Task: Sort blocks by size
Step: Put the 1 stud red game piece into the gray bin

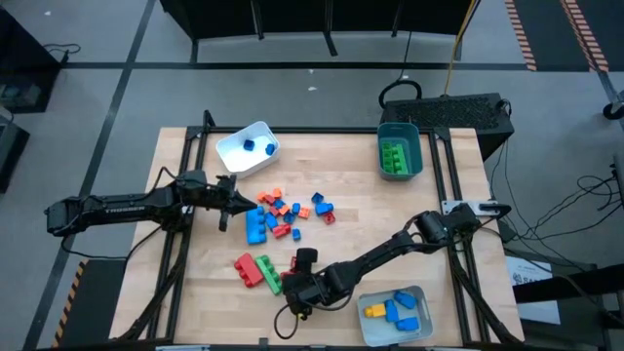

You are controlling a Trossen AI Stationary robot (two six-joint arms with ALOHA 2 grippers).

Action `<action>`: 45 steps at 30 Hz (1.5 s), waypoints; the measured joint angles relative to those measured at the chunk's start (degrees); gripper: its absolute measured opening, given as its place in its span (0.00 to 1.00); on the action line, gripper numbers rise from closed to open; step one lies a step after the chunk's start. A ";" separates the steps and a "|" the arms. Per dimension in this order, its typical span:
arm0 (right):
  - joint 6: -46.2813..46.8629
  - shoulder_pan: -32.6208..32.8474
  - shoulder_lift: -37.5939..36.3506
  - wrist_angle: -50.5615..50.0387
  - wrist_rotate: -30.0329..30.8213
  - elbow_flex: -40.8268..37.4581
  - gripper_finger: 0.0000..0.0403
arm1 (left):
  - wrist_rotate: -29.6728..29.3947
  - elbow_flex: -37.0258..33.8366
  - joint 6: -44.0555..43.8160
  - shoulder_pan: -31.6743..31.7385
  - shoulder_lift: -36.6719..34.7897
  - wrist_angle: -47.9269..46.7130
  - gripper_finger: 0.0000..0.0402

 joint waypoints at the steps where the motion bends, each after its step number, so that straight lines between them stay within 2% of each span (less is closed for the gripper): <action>1: 0.01 0.00 0.00 -0.38 -0.02 0.00 0.40 | 0.00 0.00 0.00 0.00 0.00 -0.12 0.03; 4: 0.02 -0.02 0.00 -1.09 -0.11 0.00 0.27 | 0.00 0.00 0.00 0.00 0.00 -0.52 0.03; 5: -0.02 -0.02 0.00 -1.16 -0.07 0.01 0.26 | 0.00 0.00 0.00 0.00 0.00 -0.59 0.03; 11: -1.21 0.25 -0.58 -2.30 -0.12 0.07 0.26 | 0.00 0.00 0.00 0.00 0.00 -0.69 0.03; 19: -0.05 3.77 -8.16 -19.34 7.45 3.99 0.26 | -0.18 0.00 -0.02 0.00 0.00 -0.65 0.03; 23: 8.19 6.59 -11.99 -31.09 7.35 3.91 0.26 | -0.46 0.00 -0.02 0.00 0.00 -0.65 0.03; 33: 39.98 20.95 -16.45 -62.36 2.12 3.57 0.26 | -0.81 0.00 -0.15 0.00 0.00 -0.93 0.03; 38: 45.15 26.91 -19.16 -60.37 0.04 2.19 0.26 | -0.90 0.00 -0.15 0.00 0.00 -2.22 0.03; 45: 56.20 33.35 -19.82 -60.19 1.94 1.84 0.26 | -1.11 0.00 -0.15 0.00 0.00 -2.44 0.03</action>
